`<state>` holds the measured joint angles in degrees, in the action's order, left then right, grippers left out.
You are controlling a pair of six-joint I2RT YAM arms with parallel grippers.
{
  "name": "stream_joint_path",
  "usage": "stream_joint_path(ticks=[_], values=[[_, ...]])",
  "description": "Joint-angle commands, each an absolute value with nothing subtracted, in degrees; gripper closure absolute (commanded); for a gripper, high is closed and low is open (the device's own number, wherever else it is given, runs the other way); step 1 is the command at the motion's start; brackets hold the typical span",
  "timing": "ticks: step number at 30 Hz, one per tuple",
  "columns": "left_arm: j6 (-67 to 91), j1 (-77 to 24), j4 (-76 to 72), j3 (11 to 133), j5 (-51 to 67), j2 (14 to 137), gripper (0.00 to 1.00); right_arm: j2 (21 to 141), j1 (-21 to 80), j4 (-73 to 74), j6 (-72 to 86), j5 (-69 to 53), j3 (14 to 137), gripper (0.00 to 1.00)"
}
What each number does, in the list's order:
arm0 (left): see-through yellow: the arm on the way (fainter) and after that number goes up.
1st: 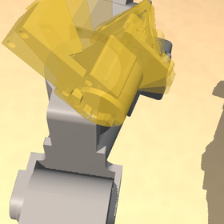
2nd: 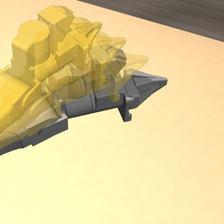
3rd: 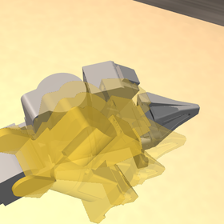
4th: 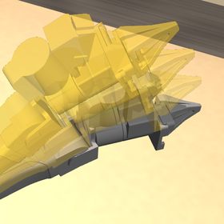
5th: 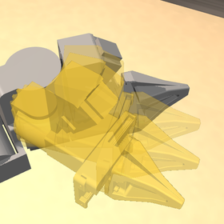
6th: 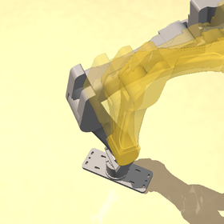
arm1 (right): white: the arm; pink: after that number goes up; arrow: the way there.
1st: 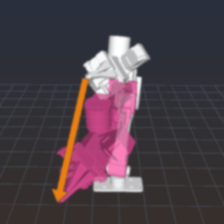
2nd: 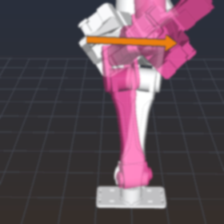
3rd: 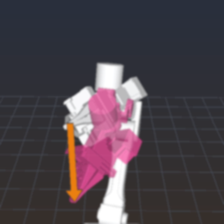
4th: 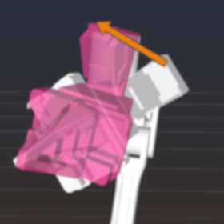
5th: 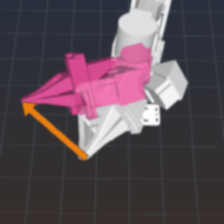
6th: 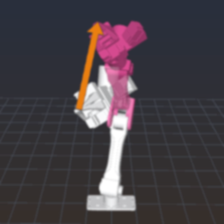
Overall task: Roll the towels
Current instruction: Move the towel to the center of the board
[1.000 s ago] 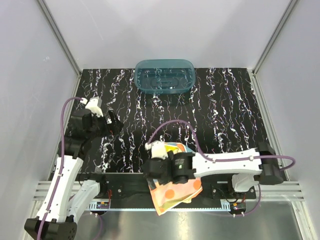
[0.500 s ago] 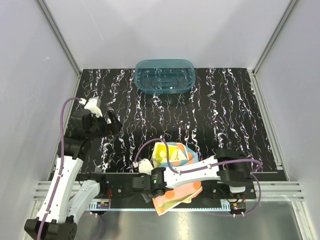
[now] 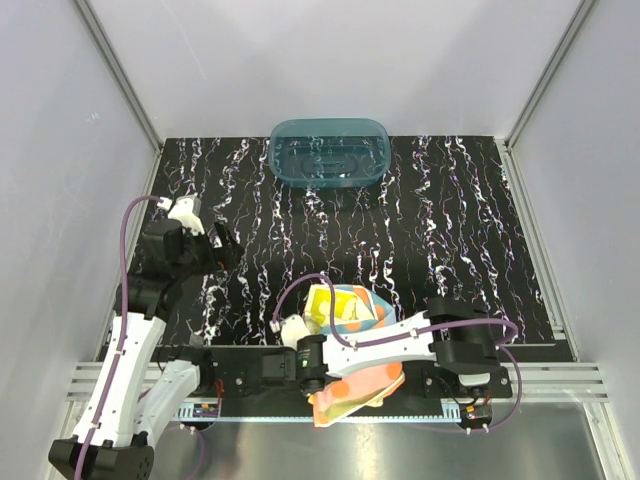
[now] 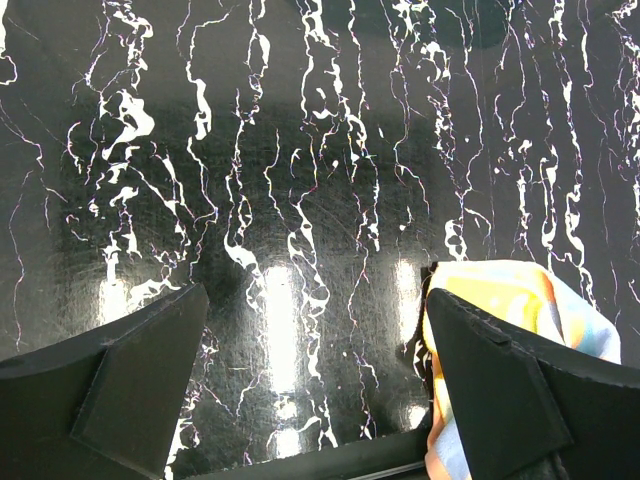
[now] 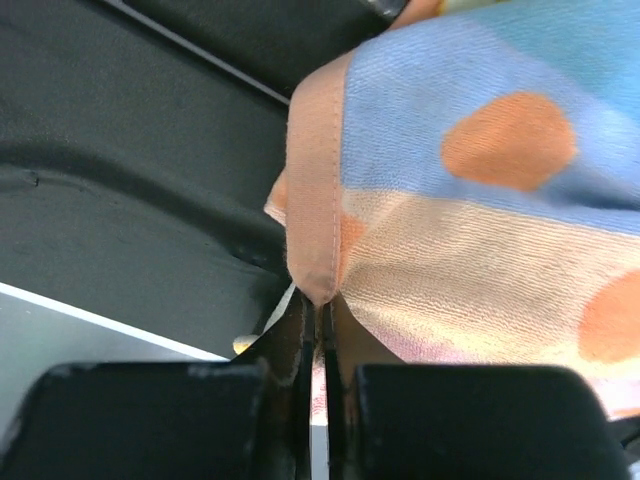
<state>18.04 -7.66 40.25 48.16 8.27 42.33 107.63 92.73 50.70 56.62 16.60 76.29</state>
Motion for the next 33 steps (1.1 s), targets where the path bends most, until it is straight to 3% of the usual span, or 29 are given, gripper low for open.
stream_joint_path(ticks=[1,8,9,12,19,29,32,33], values=[[18.54,-7.82,38.85,49.22,7.38,41.57,0.01,102.58,93.25,55.98,59.24,22.14,79.28,1.0],[18.63,-7.82,38.85,49.13,7.29,41.57,0.01,96.69,93.34,54.06,58.36,22.15,77.0,0.79],[18.63,-7.82,38.85,49.22,7.21,41.57,0.01,96.51,93.25,53.7,58.36,22.06,76.73,0.8],[18.63,-7.82,38.85,49.22,7.03,41.57,0.01,95.19,93.25,53.44,59.94,23.64,75.68,1.0],[18.63,-7.82,38.93,49.22,7.21,41.49,0.01,84.04,88.52,61.6,66.1,35.05,74.35,1.0],[18.63,-7.82,38.85,49.13,7.12,41.4,0.01,56.19,58.82,73.72,48.26,53.84,83.05,0.99],[18.63,-7.82,38.67,49.04,7.38,41.48,0.01,54.23,55.03,83.95,55.23,62.88,84.81,0.63],[18.72,-7.82,38.58,49.04,7.56,41.57,0.01,54.14,54.41,88.37,59.37,65.02,85.6,0.55]])
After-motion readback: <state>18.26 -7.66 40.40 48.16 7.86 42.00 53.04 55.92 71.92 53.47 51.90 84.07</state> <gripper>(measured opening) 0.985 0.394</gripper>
